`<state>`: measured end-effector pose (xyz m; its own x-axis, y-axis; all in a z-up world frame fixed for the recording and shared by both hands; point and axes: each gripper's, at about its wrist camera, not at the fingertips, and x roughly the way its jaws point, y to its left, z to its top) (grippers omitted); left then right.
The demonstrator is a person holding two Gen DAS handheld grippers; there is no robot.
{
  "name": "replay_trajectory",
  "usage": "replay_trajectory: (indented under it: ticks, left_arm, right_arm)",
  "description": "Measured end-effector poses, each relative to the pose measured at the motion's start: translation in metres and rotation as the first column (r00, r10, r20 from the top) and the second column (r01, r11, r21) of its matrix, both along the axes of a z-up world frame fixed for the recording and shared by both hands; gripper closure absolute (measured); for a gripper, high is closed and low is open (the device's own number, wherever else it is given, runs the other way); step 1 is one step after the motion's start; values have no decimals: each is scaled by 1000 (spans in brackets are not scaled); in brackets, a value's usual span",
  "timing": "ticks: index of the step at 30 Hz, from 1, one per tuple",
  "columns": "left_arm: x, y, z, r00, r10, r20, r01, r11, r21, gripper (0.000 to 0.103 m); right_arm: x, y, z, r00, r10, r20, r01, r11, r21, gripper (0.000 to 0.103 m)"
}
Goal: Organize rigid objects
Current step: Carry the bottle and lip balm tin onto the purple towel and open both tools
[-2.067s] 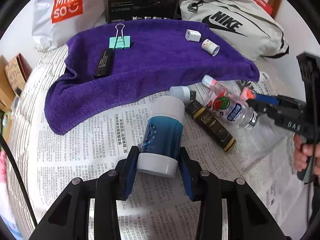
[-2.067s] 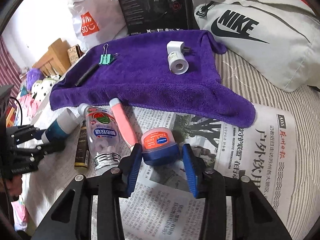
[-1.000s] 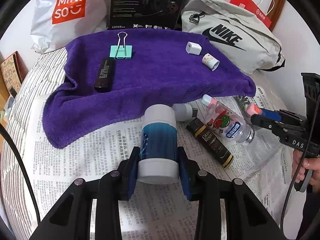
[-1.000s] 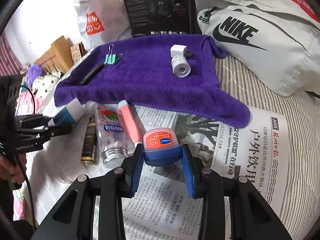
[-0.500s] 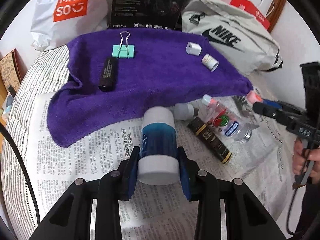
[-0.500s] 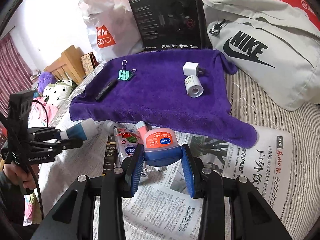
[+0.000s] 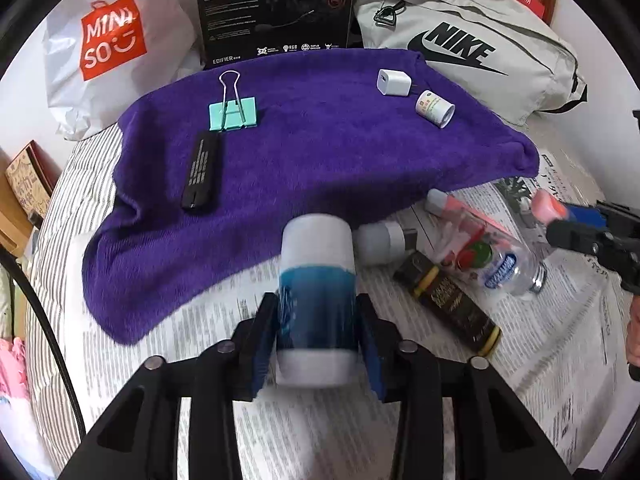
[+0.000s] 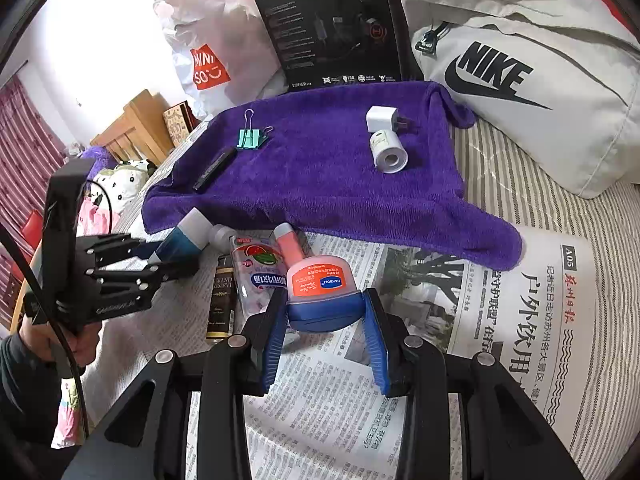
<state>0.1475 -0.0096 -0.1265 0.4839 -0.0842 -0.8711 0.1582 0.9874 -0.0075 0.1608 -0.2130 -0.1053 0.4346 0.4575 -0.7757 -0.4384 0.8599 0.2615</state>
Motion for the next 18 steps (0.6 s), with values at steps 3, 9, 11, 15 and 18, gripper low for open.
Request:
replay_trajectory:
  ticks: [3, 9, 11, 15, 18]
  left_arm:
    - [5, -1, 0, 1000, 13, 8, -13, 1000, -1, 69]
    - [-2, 3, 2, 1000, 8, 8, -8, 1000, -26, 69]
    - [-6, 9, 9, 1000, 21, 17, -21, 999, -39, 69]
    - [-12, 19, 32, 998, 25, 50, -20, 996, -91, 69]
    - [-10, 26, 47, 997, 33, 74, -25, 993, -111, 69]
  right_arm:
    - [-1, -1, -2, 1000, -5, -5, 5, 1000, 3, 66]
    - [0, -3, 0, 1000, -10, -5, 10, 1000, 7, 66]
    - [1, -2, 3, 1000, -8, 3, 8, 1000, 9, 66]
    - [10, 2, 15, 1000, 8, 26, -8, 1000, 19, 66]
    - [23, 10, 24, 998, 25, 50, -26, 1000, 8, 66]
